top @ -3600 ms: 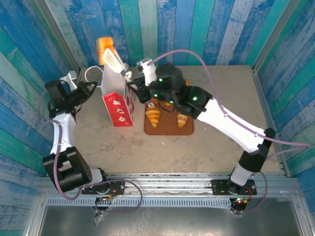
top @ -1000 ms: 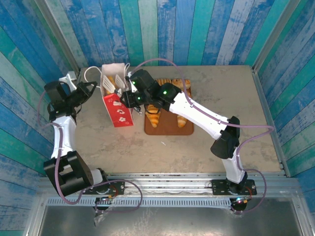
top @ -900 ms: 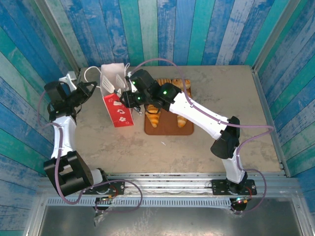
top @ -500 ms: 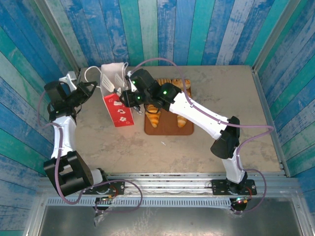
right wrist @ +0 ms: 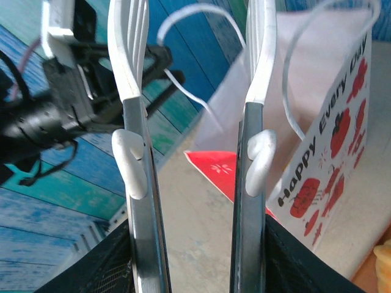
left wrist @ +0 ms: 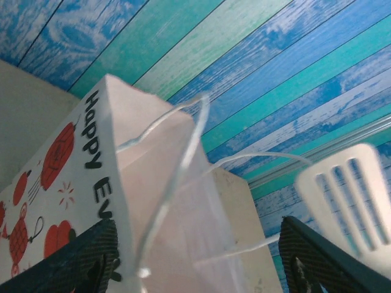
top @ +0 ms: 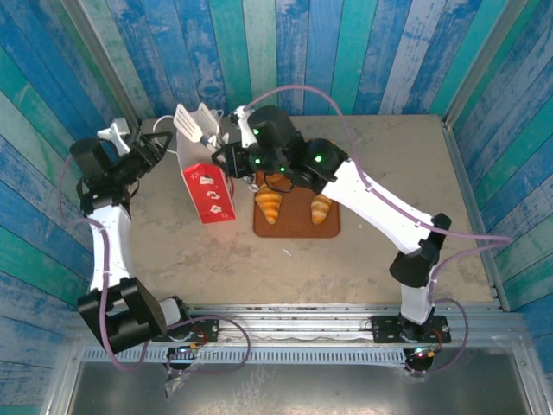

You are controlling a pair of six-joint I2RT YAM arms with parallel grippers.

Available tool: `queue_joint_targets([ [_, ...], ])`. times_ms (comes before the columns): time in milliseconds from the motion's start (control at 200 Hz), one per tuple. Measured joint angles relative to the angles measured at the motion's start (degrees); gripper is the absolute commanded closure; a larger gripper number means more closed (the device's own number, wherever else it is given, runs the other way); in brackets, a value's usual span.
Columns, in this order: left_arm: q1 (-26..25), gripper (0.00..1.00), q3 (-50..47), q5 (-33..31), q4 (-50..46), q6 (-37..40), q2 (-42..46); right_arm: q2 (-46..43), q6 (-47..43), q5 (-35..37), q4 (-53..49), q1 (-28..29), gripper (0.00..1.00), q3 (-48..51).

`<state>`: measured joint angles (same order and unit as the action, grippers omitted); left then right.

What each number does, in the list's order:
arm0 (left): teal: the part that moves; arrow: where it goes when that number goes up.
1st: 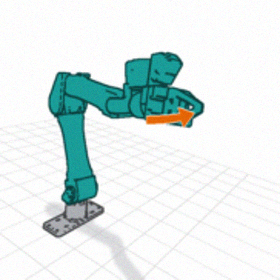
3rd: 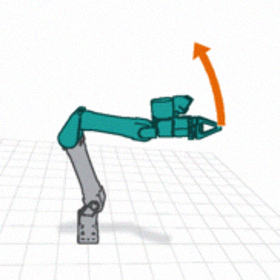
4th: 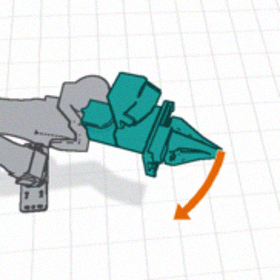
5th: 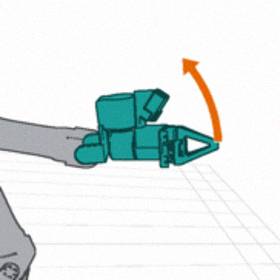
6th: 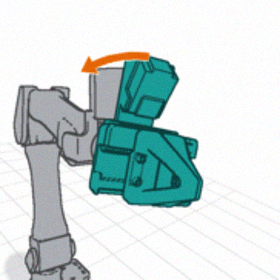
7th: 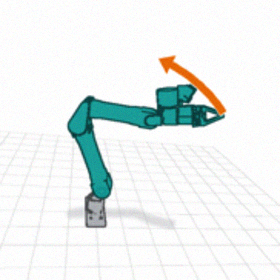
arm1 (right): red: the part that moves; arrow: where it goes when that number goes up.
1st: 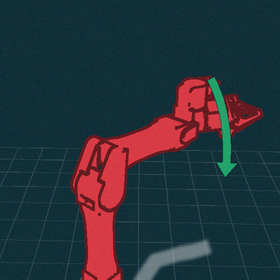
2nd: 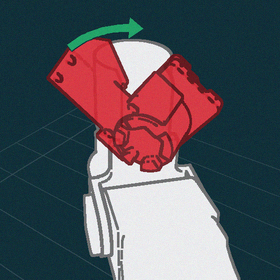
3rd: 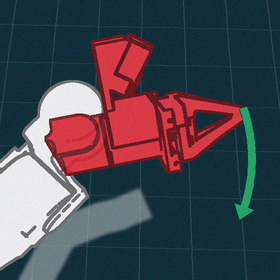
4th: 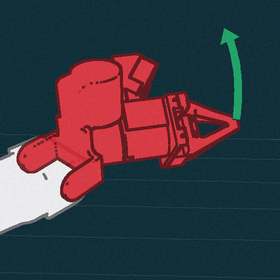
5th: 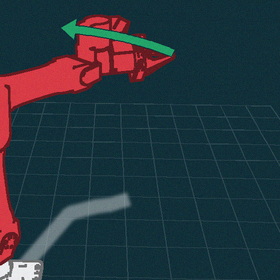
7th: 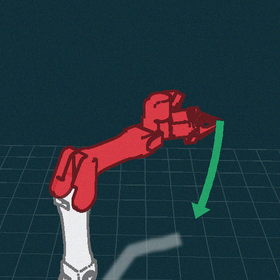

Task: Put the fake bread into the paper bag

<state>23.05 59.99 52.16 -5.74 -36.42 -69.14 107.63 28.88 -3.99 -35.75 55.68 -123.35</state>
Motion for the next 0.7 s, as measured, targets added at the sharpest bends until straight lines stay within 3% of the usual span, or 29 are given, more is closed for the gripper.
queue_joint_targets([
  [180,0.0,0.16,2.95,-1.09,-4.87,2.97,5.18,-9.05,-0.76,0.76,0.83,0.0,0.5,2.99],
  [441,-2.29,0.0,2.89,-4.31,-15.39,8.5,15.78,-24.96,-1.6,6.95,-0.39,-1.25,0.49,17.22],
  [701,-6.73,0.06,-3.1,-8.87,-23.63,14.23,24.79,-32.98,1.25,11.13,-6.86,-5.42,0.49,35.15],
])
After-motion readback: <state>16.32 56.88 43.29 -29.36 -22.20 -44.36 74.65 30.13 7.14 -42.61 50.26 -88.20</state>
